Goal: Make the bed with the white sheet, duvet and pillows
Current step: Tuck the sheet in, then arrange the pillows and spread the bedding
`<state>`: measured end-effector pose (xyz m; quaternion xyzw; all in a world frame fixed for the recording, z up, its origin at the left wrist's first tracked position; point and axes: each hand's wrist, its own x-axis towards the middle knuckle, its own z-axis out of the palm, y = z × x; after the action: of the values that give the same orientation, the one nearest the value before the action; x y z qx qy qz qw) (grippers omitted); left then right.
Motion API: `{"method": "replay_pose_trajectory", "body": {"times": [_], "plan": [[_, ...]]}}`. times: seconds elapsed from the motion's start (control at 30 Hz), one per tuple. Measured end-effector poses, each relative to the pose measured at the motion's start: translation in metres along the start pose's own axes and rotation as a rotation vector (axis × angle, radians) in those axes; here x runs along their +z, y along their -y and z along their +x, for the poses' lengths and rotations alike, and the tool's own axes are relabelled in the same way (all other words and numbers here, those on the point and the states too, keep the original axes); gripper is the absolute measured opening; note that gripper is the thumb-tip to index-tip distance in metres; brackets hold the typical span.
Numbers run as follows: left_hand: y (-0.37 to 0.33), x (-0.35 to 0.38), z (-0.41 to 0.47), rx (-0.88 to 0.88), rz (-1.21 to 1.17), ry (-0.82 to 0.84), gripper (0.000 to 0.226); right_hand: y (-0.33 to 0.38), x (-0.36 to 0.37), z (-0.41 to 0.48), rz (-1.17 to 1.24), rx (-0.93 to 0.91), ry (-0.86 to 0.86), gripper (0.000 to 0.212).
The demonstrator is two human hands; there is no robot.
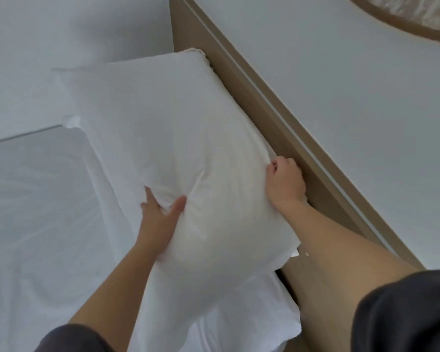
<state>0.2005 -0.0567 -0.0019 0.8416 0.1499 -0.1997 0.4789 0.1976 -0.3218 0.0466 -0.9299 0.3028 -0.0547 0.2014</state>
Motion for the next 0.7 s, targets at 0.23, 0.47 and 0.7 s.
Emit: {"method": "replay_pose_trajectory", "body": {"times": [0.23,0.47,0.7], "plan": [[0.011,0.001,-0.070,0.282,0.478,-0.005,0.095,-0.017,-0.005,-0.104,-0.232,-0.177,0.379,0.060],[0.003,-0.027,-0.177,0.663,0.931,0.218,0.084,-0.057,-0.094,-0.253,-0.624,-0.063,0.290,0.061],[0.012,-0.016,-0.292,1.042,1.150,0.494,0.084,-0.105,-0.146,-0.423,-0.507,0.315,0.272,0.063]]}}
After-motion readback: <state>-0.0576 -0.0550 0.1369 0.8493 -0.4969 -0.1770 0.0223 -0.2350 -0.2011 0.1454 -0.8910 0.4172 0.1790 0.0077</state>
